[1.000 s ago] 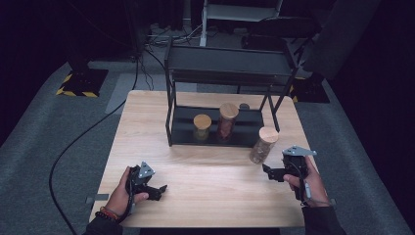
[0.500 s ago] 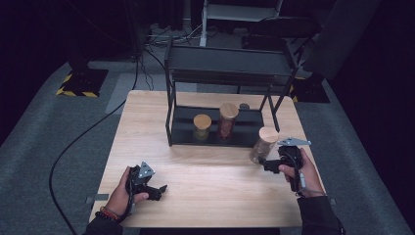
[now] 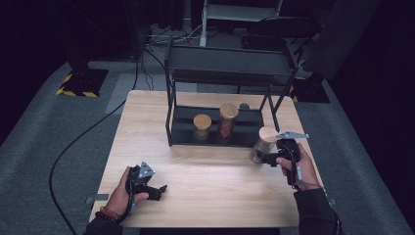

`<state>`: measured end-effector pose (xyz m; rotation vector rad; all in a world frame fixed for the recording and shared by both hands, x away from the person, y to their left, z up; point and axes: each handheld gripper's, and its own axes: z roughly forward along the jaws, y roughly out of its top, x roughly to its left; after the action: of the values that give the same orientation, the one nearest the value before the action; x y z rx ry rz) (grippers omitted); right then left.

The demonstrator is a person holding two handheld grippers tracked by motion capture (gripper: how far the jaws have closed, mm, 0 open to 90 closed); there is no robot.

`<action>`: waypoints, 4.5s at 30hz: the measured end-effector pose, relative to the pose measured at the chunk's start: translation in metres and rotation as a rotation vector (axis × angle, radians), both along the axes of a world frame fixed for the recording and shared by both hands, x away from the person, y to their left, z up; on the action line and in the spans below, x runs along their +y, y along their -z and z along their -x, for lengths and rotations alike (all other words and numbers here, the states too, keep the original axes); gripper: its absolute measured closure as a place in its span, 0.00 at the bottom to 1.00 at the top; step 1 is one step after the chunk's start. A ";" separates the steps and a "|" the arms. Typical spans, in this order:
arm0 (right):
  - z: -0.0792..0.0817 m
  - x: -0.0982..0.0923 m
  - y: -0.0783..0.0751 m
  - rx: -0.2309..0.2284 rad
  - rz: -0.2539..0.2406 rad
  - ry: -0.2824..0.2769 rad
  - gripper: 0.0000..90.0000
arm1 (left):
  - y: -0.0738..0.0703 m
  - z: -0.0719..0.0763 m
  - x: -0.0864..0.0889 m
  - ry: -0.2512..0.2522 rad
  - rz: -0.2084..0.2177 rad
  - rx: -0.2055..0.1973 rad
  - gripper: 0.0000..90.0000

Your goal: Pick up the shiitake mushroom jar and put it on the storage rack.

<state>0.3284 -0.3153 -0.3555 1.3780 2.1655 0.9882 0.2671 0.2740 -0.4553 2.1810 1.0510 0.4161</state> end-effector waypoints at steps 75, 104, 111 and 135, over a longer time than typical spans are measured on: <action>-0.024 0.049 -0.030 -0.044 0.045 0.074 0.28 | 0.000 0.000 0.000 0.000 0.000 0.000 0.00; -0.051 0.065 -0.047 -0.080 0.067 0.065 0.28 | 0.000 0.000 0.000 0.000 0.000 0.000 0.00; -0.059 0.068 -0.047 -0.077 0.072 0.072 0.28 | 0.000 0.000 0.000 0.000 0.000 0.000 0.00; -0.098 0.071 -0.030 -0.048 0.077 0.123 0.28 | 0.000 0.000 0.000 0.000 0.000 0.000 0.00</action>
<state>0.4259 -0.2439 -0.3251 1.4175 2.0359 0.8748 0.2671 0.2741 -0.4553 2.1812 1.0505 0.4162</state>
